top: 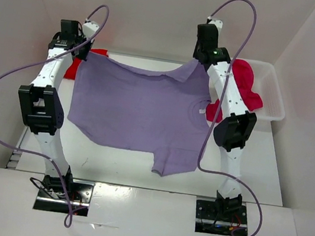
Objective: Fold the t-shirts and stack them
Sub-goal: Fold the flattened tshirt in 1/3 of the way
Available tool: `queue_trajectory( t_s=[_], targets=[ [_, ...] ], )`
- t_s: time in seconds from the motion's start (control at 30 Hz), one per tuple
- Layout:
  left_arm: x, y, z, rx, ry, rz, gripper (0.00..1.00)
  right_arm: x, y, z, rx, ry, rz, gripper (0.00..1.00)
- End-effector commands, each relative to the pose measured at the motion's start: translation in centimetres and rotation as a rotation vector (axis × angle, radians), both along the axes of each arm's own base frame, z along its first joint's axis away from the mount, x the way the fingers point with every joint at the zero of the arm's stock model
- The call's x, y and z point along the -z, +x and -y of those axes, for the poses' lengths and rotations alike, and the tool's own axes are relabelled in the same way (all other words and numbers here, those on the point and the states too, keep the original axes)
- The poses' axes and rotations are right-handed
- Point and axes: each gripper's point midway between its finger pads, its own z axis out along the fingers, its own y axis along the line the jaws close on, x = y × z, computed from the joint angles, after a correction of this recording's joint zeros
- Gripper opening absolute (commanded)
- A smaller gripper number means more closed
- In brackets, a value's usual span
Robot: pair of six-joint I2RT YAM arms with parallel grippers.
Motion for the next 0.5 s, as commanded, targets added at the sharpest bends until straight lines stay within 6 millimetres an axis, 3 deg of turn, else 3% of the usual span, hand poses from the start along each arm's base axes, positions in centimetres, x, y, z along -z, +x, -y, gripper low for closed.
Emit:
queue_trajectory(
  t_s=[0.0, 0.1, 0.13, 0.17, 0.2, 0.23, 0.3, 0.47],
  targets=[
    [-0.9, 1.4, -1.4, -0.025, 0.055, 0.047, 0.00, -0.4, -0.3, 0.1, -0.005, 0.039, -0.003, 0.00],
    [1.2, 0.9, -2.2, -0.012, 0.121, -0.006, 0.00, 1.9, -1.1, 0.8, 0.016, 0.043, -0.083, 0.00],
    [1.2, 0.5, -2.5, -0.011, 0.147, -0.011, 0.00, 1.8, -1.6, 0.6, 0.008, 0.059, -0.092, 0.00],
    [1.8, 0.2, -2.9, 0.004, 0.189, -0.032, 0.00, 3.3, -1.9, 1.3, 0.001, 0.083, -0.139, 0.00],
    [2.6, -0.7, -3.0, 0.012, 0.210, -0.059, 0.00, 2.3, -2.5, 1.1, -0.014, 0.109, -0.122, 0.00],
    [3.2, -1.3, -3.2, 0.016, 0.229, -0.078, 0.00, 4.8, -3.5, 0.8, -0.032, 0.118, -0.180, 0.00],
    [3.4, -2.2, -4.0, 0.022, 0.305, -0.091, 0.00, 5.3, -4.4, 1.1, -0.035, 0.143, -0.180, 0.00],
    [8.3, -6.1, -5.0, 0.074, 0.414, -0.245, 0.00, 9.1, -8.7, 1.8, -0.055, 0.199, -0.287, 0.00]
  ],
)
